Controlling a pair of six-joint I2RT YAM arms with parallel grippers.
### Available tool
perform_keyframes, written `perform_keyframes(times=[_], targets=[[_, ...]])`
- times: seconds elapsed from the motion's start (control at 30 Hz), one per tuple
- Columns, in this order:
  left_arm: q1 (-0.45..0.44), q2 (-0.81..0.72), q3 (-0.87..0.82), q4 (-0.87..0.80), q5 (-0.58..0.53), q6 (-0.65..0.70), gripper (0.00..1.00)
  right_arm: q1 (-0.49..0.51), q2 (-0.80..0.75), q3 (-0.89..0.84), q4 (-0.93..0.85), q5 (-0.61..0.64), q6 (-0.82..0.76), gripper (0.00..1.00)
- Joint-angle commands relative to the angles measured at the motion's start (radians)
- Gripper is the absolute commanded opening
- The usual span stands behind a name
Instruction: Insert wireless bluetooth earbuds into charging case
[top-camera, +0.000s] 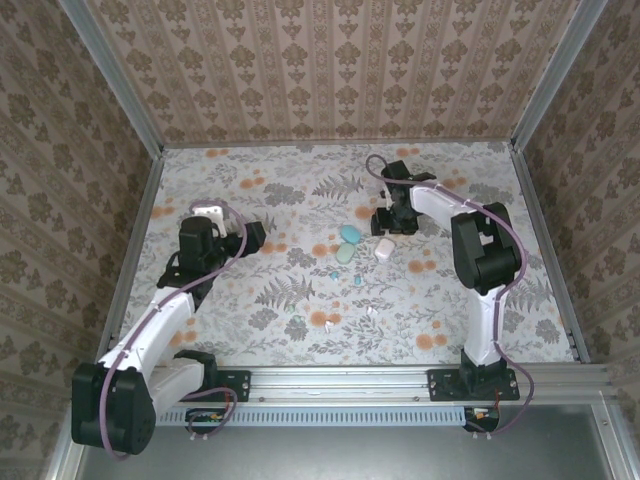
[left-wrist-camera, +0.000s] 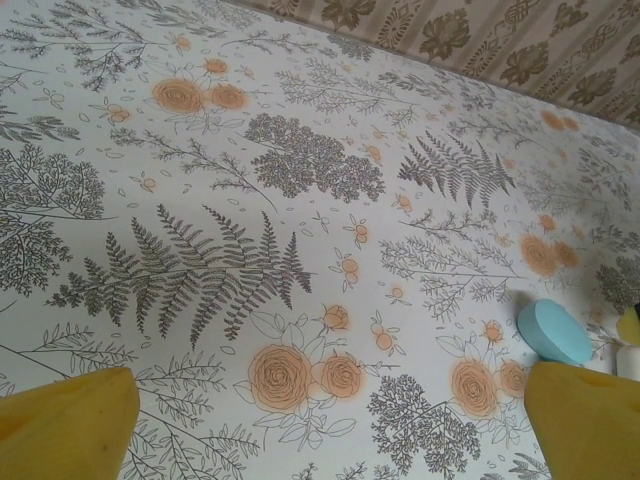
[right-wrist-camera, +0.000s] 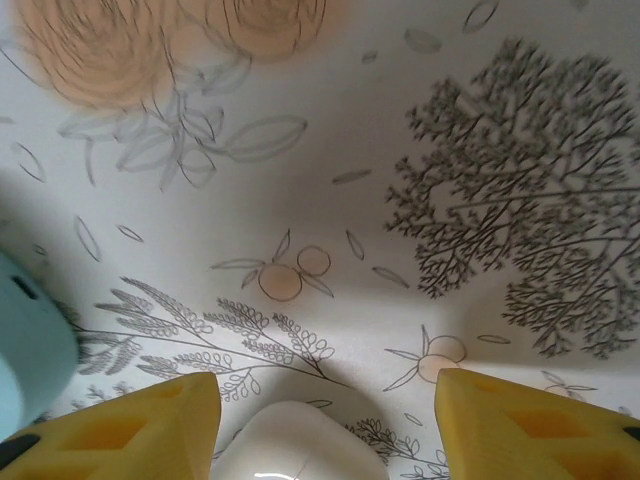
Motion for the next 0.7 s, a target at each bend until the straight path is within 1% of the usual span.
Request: perform_keyframes(times=[0.0,0.17,0.37,0.47,0.67], targets=[[-0.008,-0.008,0.024,-0.012,-0.013,-0.009,1.00,0.013,0.014,0.022,-0.068,0.080,-0.032,0.60],[-0.009,0.015,0.036,-0.004,-0.004,-0.008,1.00,0.007,-0.009,-0.009,-0.074,0.128,-0.031,0.59],[-0.016,0.042,0.048,0.008,0.006,-0.009,1.00,-0.009,-0.043,-0.056,-0.083,0.125,-0.023,0.60],[-0.019,0.050,0.055,0.007,0.007,-0.005,1.00,-0.016,-0.071,-0.088,-0.083,0.100,-0.020,0.60],[-0.022,0.058,0.058,0.011,0.007,-0.001,1.00,-0.021,-0.148,-0.176,-0.078,0.011,-0.014,0.60]])
